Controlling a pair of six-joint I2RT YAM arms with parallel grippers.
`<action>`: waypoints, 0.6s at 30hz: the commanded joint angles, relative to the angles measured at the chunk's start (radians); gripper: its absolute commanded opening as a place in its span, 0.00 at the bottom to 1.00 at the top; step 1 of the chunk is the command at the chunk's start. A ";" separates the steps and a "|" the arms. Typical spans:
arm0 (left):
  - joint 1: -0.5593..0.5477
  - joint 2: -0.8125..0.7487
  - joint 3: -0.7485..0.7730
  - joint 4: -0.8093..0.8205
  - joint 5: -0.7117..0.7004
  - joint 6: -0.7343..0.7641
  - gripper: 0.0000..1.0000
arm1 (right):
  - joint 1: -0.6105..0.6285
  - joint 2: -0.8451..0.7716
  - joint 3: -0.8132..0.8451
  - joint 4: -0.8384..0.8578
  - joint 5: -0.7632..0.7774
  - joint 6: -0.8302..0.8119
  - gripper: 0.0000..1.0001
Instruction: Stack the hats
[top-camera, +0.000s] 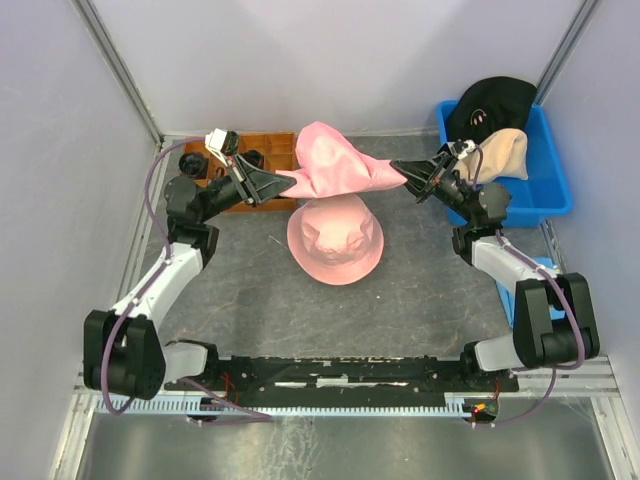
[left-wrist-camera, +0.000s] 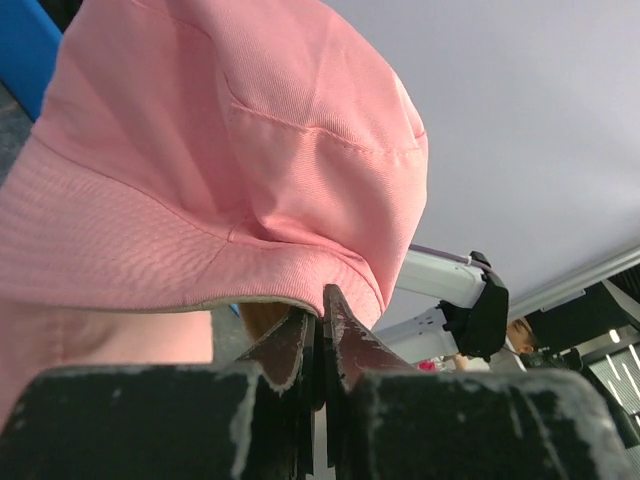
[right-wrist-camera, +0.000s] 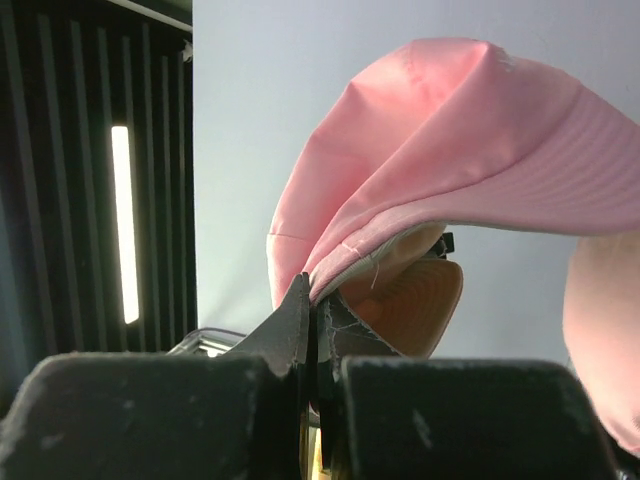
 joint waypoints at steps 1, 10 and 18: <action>0.034 0.076 0.062 0.098 0.026 0.088 0.03 | -0.011 0.068 0.006 0.267 0.089 -0.006 0.00; 0.058 0.067 -0.002 0.111 0.042 0.094 0.03 | -0.012 0.115 -0.032 0.275 0.074 -0.006 0.00; 0.063 -0.022 -0.145 0.017 0.042 0.165 0.03 | -0.011 0.036 -0.119 0.177 0.023 -0.070 0.00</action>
